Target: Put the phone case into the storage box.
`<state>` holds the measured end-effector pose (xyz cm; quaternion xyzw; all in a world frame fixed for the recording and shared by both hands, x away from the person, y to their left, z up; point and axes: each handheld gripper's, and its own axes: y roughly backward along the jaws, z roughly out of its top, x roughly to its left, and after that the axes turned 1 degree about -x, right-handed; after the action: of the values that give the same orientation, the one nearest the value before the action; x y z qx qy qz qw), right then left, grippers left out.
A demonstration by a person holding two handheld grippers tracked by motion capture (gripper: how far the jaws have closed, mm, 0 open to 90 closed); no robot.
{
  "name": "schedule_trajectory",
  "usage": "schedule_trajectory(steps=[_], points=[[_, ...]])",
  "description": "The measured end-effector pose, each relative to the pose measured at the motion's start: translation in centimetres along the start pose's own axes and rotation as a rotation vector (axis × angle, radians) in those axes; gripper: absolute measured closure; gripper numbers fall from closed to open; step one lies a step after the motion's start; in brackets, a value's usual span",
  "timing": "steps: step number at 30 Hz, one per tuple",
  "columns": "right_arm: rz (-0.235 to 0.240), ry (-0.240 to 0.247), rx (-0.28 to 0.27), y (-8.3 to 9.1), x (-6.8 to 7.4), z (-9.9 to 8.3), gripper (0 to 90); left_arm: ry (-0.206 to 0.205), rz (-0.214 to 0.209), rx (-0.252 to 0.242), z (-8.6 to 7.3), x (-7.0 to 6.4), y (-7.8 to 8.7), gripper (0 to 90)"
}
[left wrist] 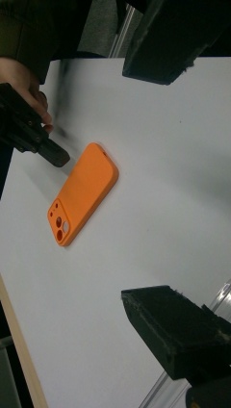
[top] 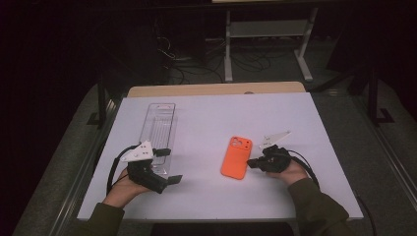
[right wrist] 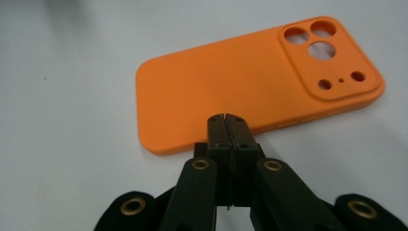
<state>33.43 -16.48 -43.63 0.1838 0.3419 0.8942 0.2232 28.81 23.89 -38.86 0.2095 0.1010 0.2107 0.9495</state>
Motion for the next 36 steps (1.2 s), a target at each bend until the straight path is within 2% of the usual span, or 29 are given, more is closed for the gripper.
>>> schedule_trajectory(steps=[15,20,22,29,36], points=[[0.046,0.038,0.011,-1.0,0.4,-0.2,88.0,-0.002,0.003,0.006,0.0,0.0,0.0,0.0],[0.033,0.055,0.006,-1.2,0.6,-0.3,88.0,-0.001,0.004,0.009,0.0,0.0,0.0,0.0],[0.044,0.047,0.000,-1.3,0.8,-0.2,88.1,-0.005,0.005,0.012,0.0,0.0,0.0,0.0],[0.041,0.070,-0.007,-2.3,1.2,0.6,88.1,-0.005,0.003,0.010,0.0,0.1,-0.1,0.0],[0.049,0.064,-0.018,-3.3,1.5,1.4,88.1,-0.009,0.004,0.014,0.1,0.1,0.0,0.0]])
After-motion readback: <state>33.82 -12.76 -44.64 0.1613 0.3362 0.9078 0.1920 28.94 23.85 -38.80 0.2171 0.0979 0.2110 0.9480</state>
